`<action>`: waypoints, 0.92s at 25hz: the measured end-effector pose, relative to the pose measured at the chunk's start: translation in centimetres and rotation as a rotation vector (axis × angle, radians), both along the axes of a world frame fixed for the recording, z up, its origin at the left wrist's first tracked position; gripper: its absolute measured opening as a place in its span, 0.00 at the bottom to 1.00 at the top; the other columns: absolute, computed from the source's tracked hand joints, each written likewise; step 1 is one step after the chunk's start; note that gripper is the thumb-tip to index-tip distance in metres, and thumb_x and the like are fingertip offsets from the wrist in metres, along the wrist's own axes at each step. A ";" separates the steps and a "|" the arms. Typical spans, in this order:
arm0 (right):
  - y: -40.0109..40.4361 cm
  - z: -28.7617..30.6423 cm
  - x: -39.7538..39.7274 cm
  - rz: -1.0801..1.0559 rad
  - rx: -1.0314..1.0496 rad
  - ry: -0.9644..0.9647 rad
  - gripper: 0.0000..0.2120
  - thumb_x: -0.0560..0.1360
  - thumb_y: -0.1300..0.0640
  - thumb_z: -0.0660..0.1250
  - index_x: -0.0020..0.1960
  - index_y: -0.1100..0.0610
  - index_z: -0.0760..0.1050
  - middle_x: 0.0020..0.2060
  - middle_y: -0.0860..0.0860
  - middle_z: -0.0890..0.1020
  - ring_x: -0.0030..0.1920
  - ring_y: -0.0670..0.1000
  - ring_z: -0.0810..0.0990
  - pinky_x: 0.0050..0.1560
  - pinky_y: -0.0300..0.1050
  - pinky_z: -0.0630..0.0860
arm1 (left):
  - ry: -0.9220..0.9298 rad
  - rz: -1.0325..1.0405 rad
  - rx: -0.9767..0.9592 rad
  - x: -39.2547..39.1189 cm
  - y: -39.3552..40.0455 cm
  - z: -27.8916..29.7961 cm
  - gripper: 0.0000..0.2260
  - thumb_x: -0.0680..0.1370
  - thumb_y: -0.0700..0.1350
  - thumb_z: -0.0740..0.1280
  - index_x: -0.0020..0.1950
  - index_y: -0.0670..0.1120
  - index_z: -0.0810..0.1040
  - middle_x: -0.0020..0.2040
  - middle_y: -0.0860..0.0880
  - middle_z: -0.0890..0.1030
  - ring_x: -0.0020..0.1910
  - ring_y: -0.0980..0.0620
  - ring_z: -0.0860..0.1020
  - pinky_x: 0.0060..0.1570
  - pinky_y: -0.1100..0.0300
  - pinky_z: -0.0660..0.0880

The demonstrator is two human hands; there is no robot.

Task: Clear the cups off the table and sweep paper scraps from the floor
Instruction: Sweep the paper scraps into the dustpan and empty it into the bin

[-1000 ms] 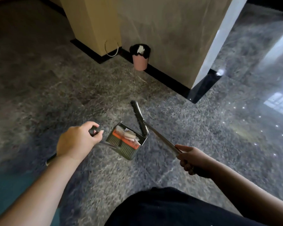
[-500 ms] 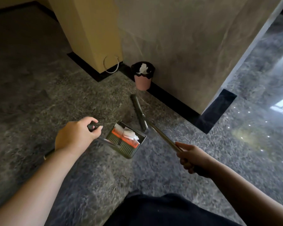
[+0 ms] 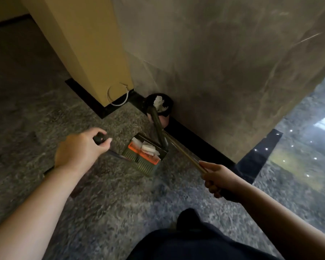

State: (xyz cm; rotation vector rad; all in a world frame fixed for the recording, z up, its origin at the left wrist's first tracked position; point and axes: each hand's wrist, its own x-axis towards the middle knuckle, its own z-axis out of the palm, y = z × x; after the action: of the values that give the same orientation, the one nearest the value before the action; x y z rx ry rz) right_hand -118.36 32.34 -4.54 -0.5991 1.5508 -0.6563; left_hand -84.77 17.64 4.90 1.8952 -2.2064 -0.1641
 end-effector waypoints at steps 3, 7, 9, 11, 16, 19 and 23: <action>-8.1 1.4 -4.5 0.031 -0.034 0.019 0.28 0.77 0.65 0.59 0.70 0.40 0.65 0.22 0.48 0.71 0.20 0.46 0.67 0.22 0.36 0.64 | -0.002 0.039 -0.011 -4.1 -7.9 2.8 0.13 0.73 0.64 0.67 0.51 0.58 0.79 0.33 0.48 0.79 0.29 0.45 0.76 0.24 0.63 0.65; -17.7 2.6 -8.7 0.064 -0.082 0.035 0.27 0.78 0.66 0.59 0.69 0.40 0.65 0.23 0.50 0.71 0.21 0.47 0.67 0.23 0.38 0.65 | 0.000 -0.015 -0.055 -8.1 -18.3 6.2 0.13 0.72 0.61 0.69 0.51 0.55 0.81 0.34 0.46 0.79 0.31 0.44 0.76 0.27 0.58 0.73; -22.3 2.7 -10.3 0.066 -0.094 0.054 0.26 0.78 0.66 0.60 0.71 0.44 0.65 0.24 0.51 0.71 0.21 0.47 0.67 0.22 0.38 0.65 | -0.046 -0.069 -0.102 -9.6 -23.8 7.3 0.14 0.72 0.60 0.70 0.52 0.55 0.81 0.33 0.46 0.79 0.30 0.44 0.76 0.26 0.59 0.73; -26.5 2.8 -11.5 0.047 -0.092 0.061 0.24 0.78 0.66 0.61 0.72 0.50 0.65 0.23 0.51 0.71 0.20 0.46 0.68 0.20 0.36 0.65 | -0.096 -0.125 -0.118 -11.2 -29.2 8.3 0.14 0.72 0.60 0.71 0.53 0.55 0.81 0.34 0.46 0.80 0.30 0.45 0.75 0.26 0.60 0.72; -34.5 3.7 -14.5 0.035 -0.087 0.006 0.14 0.80 0.66 0.58 0.56 0.48 0.70 0.21 0.49 0.69 0.19 0.45 0.65 0.20 0.36 0.63 | -0.264 -0.322 -0.181 -16.5 -40.5 10.0 0.17 0.72 0.60 0.70 0.56 0.53 0.81 0.33 0.48 0.80 0.26 0.50 0.72 0.23 0.62 0.70; -38.2 3.2 -17.0 0.039 -0.063 0.024 0.18 0.79 0.66 0.59 0.59 0.45 0.67 0.23 0.51 0.70 0.19 0.45 0.66 0.20 0.37 0.64 | -0.414 -0.432 -0.187 -20.6 -45.5 10.4 0.18 0.73 0.61 0.69 0.59 0.54 0.79 0.36 0.47 0.82 0.27 0.50 0.72 0.24 0.63 0.68; -42.0 0.9 -20.8 0.078 -0.003 0.015 0.24 0.79 0.65 0.60 0.72 0.51 0.63 0.27 0.53 0.70 0.20 0.44 0.67 0.21 0.37 0.65 | -0.584 -0.602 -0.150 -27.3 -48.6 8.6 0.17 0.74 0.60 0.68 0.60 0.54 0.79 0.40 0.50 0.83 0.35 0.48 0.77 0.29 0.61 0.71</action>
State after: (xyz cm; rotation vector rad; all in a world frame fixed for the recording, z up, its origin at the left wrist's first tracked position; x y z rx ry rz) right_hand -139.17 -9.69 -3.59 -0.6642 1.5331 -0.5964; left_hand -112.04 -30.99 13.50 1.2458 -3.0123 0.5090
